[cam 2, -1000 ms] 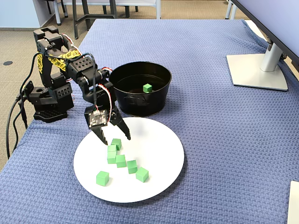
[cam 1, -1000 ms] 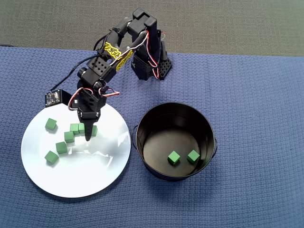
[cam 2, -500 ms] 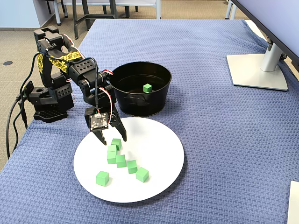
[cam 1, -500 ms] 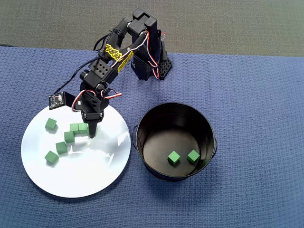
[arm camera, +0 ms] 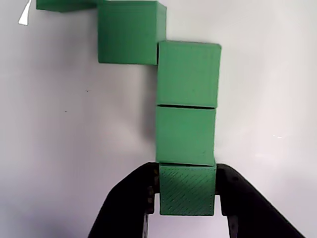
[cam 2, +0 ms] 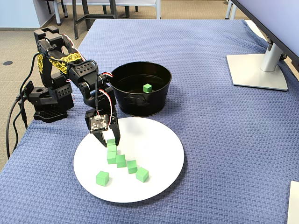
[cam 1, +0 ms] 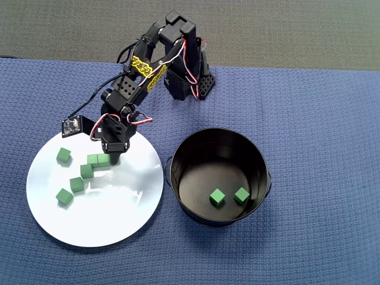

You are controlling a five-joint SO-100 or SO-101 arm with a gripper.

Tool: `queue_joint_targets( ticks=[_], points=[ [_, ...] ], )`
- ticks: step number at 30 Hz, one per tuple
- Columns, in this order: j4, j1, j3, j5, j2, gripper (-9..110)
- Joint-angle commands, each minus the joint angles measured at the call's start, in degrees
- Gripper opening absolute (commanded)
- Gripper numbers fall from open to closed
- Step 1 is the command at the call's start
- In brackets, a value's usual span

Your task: Pick up the green cubes from the white plate and place them in the black recipient

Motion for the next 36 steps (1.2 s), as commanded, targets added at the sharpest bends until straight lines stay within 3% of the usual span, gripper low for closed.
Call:
queue_joint_targets(
  ticks=[1, 9, 14, 20, 29, 33, 36],
  points=[
    [0.88, 0.18, -1.23, 3.25, 2.37, 0],
    [21.53, -2.46, -16.96, 17.4, 12.74, 0],
    [28.21, -6.77, -21.36, 31.9, 22.68, 0],
    [34.1, -23.12, -20.21, 45.44, 32.34, 0],
    [29.09, -49.13, -13.62, 57.04, 34.28, 0],
    [25.84, -54.14, -10.81, 56.6, 29.27, 32],
    [26.1, -53.09, -12.74, 55.99, 29.79, 33]
  ],
)
